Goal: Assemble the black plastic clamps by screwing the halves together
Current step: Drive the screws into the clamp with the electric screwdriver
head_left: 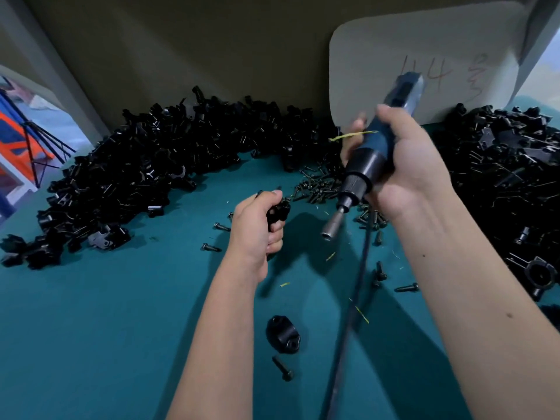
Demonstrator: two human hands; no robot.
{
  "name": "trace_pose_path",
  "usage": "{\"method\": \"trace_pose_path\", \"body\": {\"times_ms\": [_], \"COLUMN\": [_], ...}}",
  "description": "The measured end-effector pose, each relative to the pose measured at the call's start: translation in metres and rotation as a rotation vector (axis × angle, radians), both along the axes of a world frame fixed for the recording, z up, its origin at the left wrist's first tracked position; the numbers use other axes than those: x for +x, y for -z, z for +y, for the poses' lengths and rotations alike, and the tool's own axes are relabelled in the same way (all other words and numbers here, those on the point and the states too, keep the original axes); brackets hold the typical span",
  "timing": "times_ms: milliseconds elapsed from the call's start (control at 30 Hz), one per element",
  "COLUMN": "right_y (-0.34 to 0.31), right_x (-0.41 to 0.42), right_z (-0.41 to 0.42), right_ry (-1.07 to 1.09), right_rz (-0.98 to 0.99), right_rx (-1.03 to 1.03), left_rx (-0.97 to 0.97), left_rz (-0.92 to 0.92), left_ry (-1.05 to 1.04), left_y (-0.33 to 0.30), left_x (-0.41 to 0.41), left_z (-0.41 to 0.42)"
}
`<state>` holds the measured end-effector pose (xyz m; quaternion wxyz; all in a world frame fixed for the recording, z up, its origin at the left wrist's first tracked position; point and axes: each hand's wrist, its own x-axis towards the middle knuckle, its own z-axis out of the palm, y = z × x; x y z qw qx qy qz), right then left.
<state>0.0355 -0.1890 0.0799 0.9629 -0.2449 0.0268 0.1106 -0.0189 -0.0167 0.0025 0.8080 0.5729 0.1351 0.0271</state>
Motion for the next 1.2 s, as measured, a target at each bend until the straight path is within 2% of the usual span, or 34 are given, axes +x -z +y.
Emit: {"method": "trace_pose_path", "body": {"times_ms": [100,233,367,600,1000,1200], "right_y": [-0.003,-0.005,-0.006,-0.002,-0.002,-0.004], "right_x": [0.0,-0.003,-0.004,-0.008,-0.011,-0.016], "right_z": [0.002,0.001,-0.005,-0.001,0.003,0.01], "right_ry": [0.084,0.294,0.348,0.424,0.504,0.473], "right_rz": [-0.018,-0.056,-0.128,-0.066,-0.14,-0.196], "right_rx": [0.032,-0.085,-0.131,-0.121,-0.225,-0.218], "left_rx": [0.049,0.138,0.454,0.615,0.673,0.485], "left_rz": [-0.001,-0.057,-0.173,-0.225,-0.193,-0.152], "left_ry": [0.013,-0.021,-0.158,-0.163,-0.038,-0.017], "left_y": [0.0,0.001,0.003,0.007,0.005,0.002], "left_x": [-0.001,-0.003,-0.002,-0.002,-0.003,-0.001], "left_z": [0.0,-0.002,-0.006,-0.006,-0.011,-0.012]}}
